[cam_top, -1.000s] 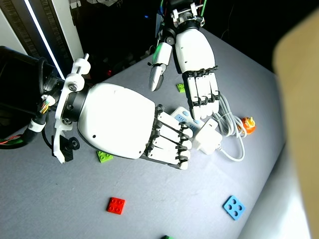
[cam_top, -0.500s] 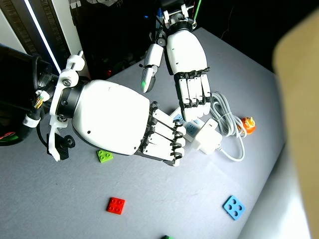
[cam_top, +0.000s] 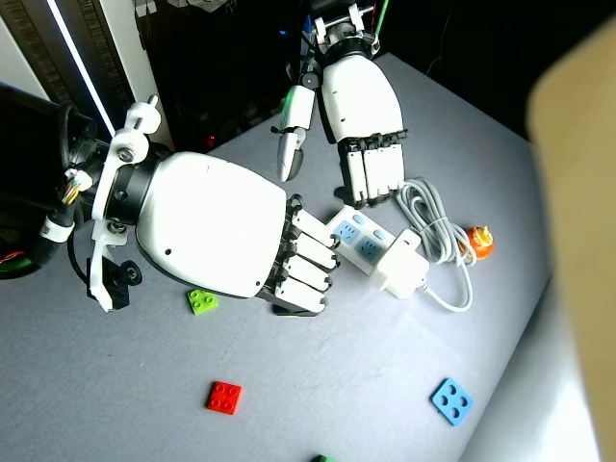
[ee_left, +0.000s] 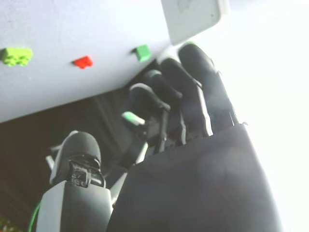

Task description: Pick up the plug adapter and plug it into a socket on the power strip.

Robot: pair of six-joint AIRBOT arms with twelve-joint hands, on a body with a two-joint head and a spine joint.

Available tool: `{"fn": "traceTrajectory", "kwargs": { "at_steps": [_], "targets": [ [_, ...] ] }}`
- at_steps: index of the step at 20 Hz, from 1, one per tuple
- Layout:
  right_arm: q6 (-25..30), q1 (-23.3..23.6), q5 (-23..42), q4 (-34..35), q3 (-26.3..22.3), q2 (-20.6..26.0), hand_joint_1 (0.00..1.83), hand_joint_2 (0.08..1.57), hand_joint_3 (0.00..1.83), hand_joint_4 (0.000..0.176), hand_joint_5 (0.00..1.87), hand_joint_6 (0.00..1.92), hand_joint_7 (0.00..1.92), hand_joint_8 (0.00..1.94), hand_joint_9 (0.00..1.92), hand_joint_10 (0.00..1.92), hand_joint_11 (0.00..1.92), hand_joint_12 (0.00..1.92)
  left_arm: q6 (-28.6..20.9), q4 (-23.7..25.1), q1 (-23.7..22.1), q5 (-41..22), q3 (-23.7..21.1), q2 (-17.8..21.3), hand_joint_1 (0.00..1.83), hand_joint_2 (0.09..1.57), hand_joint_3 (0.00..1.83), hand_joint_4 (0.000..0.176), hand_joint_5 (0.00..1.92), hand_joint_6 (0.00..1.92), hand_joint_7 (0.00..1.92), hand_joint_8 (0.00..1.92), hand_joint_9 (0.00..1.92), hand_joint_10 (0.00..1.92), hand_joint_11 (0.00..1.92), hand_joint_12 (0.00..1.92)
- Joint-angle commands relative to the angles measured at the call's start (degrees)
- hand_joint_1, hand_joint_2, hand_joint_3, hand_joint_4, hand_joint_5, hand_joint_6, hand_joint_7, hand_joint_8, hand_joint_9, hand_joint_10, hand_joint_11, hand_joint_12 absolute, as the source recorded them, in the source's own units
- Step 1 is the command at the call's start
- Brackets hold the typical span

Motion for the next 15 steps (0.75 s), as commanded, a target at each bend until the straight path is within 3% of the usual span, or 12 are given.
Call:
{"fn": "traceTrajectory", "kwargs": {
  "at_steps": [1,2,4,5,7,10,13,15],
  "targets": [
    [-0.4,0.8,4.6,-1.1,-0.4,0.8,0.31,1.19,0.01,0.000,0.58,1.92,0.62,1.94,0.68,1.92,0.83,1.92,0.3,2.5,-0.5,-3.1,0.2,0.0,0.08,1.38,0.00,0.014,1.46,1.92,1.48,1.92,1.50,1.92,1.60,1.92],
    [-0.8,0.8,5.6,-1.1,-0.5,1.3,0.27,1.24,0.01,0.000,0.68,1.92,0.77,1.94,0.81,1.92,0.97,1.92,0.4,2.5,-0.5,-2.8,0.2,0.0,0.34,1.38,0.00,0.021,1.54,1.92,1.57,1.92,1.59,1.92,1.66,1.92],
    [-1.2,0.8,6.5,-1.0,-0.8,2.0,0.27,1.33,0.02,0.000,0.97,1.92,1.15,1.94,1.19,1.92,1.36,1.92,0.4,2.5,-0.4,-2.6,0.1,0.0,0.75,1.41,0.00,0.004,1.59,1.92,1.63,1.92,1.66,1.92,1.73,1.92],
    [-1.4,0.8,6.6,-1.0,-0.9,2.1,0.37,1.39,0.02,0.000,1.10,1.92,1.27,1.94,1.33,1.92,1.49,1.92,0.4,2.5,-0.4,-2.6,0.0,0.0,1.03,1.36,0.00,0.000,1.56,1.92,1.62,1.92,1.67,1.92,1.73,1.92],
    [-1.7,0.7,6.7,-1.0,-1.0,2.4,0.55,1.43,0.01,0.000,1.23,1.92,1.39,1.94,1.45,1.92,1.56,1.92,0.3,2.5,-0.6,-2.6,-0.2,0.0,1.18,1.36,0.00,0.000,1.53,1.92,1.60,1.92,1.66,1.92,1.72,1.92],
    [-1.9,0.6,7.1,-1.0,-1.1,2.7,0.70,1.46,0.00,0.000,1.27,1.92,1.41,1.94,1.45,1.92,1.57,1.92,0.3,2.5,-0.9,-2.6,-0.4,0.0,1.28,1.32,0.00,0.000,1.52,1.92,1.59,1.92,1.65,1.92,1.70,1.92],
    [-2.4,0.6,8.1,-1.0,-1.5,3.4,0.68,1.48,0.00,0.002,1.26,1.92,1.40,1.94,1.43,1.92,1.55,1.92,0.3,2.5,-1.1,-2.9,-0.4,0.0,1.26,1.32,0.00,0.000,1.51,1.92,1.57,1.92,1.62,1.92,1.67,1.92],
    [-3.2,0.6,8.8,-1.0,-1.8,3.9,0.67,1.49,0.00,0.019,1.25,1.92,1.38,1.94,1.41,1.92,1.53,1.92,0.3,2.5,-1.2,-3.3,-0.3,0.0,1.28,1.30,0.00,0.013,1.51,1.92,1.58,1.92,1.63,1.92,1.68,1.92]
  ]
}}
